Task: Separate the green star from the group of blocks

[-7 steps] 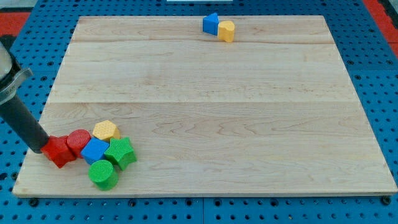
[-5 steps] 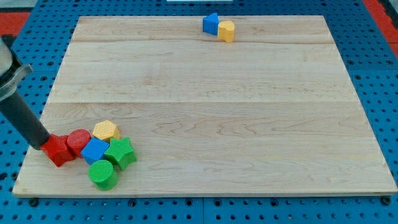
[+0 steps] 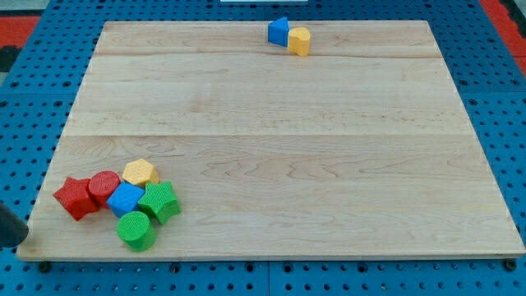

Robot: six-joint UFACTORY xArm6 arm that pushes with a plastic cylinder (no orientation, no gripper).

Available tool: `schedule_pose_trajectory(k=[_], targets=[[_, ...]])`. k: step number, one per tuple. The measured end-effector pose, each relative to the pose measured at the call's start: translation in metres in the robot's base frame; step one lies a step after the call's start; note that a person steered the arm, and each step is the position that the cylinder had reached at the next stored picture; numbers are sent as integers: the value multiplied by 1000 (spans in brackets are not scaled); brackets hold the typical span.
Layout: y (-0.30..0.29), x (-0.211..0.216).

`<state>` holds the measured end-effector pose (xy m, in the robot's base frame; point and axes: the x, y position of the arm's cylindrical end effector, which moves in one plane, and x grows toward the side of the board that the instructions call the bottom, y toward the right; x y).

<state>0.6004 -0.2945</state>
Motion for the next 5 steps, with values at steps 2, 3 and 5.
schedule_pose_trajectory(k=[2,3,5], targets=[[52,0],[61,0],[74,-1]])
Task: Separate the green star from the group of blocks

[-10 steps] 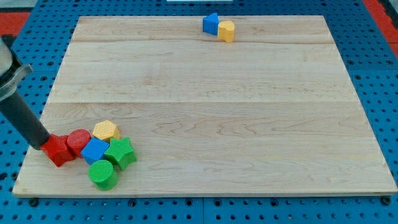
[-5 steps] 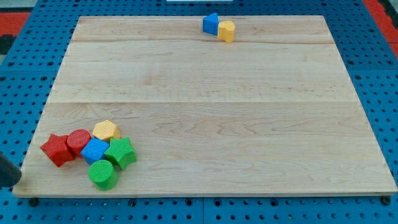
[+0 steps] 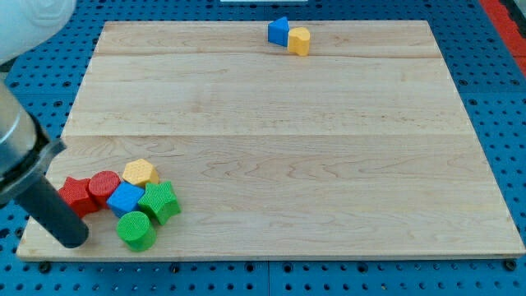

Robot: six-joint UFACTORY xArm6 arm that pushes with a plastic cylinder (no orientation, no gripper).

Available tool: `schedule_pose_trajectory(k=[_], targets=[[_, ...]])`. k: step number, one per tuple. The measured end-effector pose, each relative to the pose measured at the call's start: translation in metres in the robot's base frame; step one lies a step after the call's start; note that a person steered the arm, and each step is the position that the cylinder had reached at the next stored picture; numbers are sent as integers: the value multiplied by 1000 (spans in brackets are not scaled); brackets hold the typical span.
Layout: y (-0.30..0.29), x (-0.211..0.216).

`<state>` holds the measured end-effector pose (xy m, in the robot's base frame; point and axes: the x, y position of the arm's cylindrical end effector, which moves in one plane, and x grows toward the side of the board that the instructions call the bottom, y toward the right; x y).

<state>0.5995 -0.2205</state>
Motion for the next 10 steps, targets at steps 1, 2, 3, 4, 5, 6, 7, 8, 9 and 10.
schedule_pose_trajectory(k=[1,2,3,4,5,6,7,8,9,10], targets=[[0,0],[12,0],[29,-2],[29,-2],[38,-5],[38,-6],[39,-9],[52,-23],[53,-24],[54,-24]])
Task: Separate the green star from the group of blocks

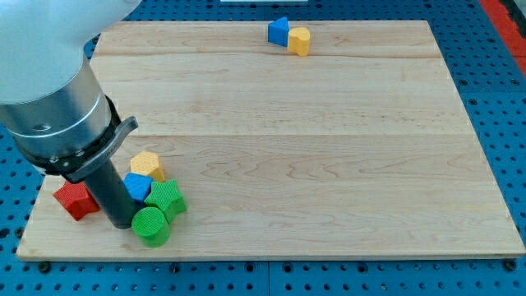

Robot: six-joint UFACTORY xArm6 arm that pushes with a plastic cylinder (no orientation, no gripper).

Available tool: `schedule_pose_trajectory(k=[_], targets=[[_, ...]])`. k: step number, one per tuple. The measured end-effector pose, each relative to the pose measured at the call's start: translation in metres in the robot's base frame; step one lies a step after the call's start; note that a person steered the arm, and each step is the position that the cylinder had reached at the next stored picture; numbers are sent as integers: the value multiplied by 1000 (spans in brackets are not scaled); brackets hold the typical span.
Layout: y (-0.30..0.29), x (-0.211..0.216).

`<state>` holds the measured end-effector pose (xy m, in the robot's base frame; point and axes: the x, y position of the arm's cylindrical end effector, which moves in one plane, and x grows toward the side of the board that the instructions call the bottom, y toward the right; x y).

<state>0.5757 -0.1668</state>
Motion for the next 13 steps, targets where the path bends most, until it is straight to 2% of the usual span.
schedule_pose_trajectory(k=[8,13], targets=[[9,-18],[50,-24]])
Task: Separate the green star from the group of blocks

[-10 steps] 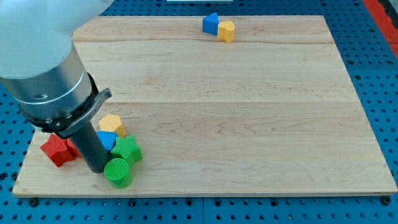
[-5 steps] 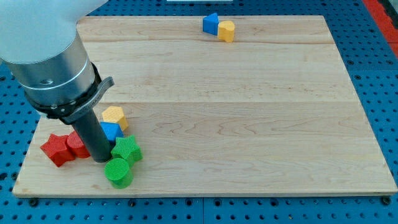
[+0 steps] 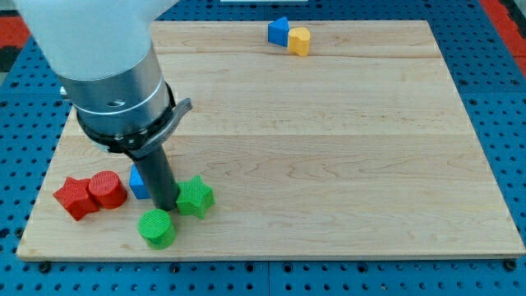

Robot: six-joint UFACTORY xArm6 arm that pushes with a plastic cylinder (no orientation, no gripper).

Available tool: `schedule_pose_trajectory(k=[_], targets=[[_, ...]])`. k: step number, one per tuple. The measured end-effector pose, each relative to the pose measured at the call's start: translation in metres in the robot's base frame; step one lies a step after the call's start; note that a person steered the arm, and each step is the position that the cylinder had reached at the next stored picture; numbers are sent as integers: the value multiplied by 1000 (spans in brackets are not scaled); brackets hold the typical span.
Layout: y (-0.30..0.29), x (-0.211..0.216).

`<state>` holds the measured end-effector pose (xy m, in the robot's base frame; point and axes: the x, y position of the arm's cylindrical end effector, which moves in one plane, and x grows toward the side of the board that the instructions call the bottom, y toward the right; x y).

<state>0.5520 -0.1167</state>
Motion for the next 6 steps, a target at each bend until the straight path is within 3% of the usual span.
schedule_pose_trajectory(k=[2,6], targets=[[66,-6],[70,20]])
